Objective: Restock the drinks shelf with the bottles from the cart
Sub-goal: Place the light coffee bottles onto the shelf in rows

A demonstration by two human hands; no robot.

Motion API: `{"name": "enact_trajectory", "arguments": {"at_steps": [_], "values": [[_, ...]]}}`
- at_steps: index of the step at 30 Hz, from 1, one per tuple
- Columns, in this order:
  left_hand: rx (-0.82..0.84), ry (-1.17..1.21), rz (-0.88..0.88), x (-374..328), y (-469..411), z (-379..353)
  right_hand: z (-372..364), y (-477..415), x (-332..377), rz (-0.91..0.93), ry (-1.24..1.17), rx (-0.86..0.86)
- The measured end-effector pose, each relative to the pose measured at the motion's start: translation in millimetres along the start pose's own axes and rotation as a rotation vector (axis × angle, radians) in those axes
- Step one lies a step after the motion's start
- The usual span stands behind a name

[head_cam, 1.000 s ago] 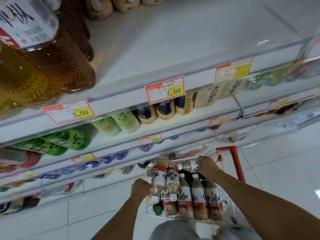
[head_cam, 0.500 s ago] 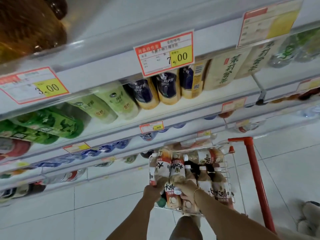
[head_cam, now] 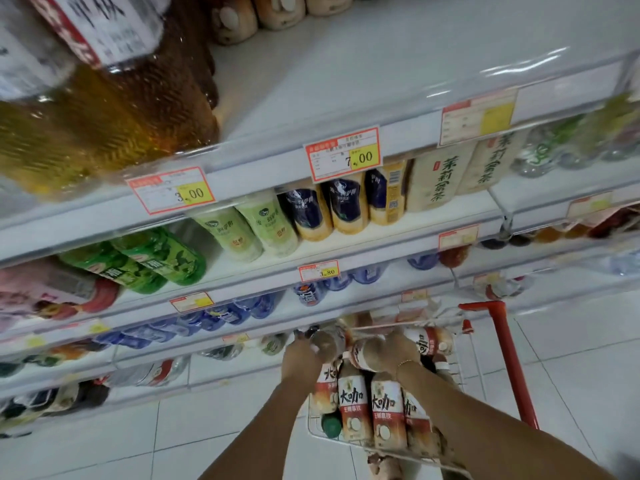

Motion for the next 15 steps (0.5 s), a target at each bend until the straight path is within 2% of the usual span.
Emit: {"name": "enact_trajectory", "arguments": {"at_steps": [6,10,15], "values": [[-0.034,-0.16,-0.345,-51.2,32.1,69.2,74.9,60.5,28.1,0.419,0.245,-0.128],[-0.133,-0.048,-0.588,-101.0,78.5,123.8,131.2,120.4,52.1,0.7,0.28,-0.144],[-0.388,0.107,-0.694,-147.2,138.8,210.9,206.0,195.6,88.7,0.934,0.28,-0.265]]}}
Point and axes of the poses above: each hand's wrist, its own y-axis away from the middle knuckle, its own z-axis out of the back of the hand, x = y × z, the point moved 7 cm from there along -y, towards the middle knuckle, and after that the axes turned 12 degrees about -z, right-handed, at the moved point
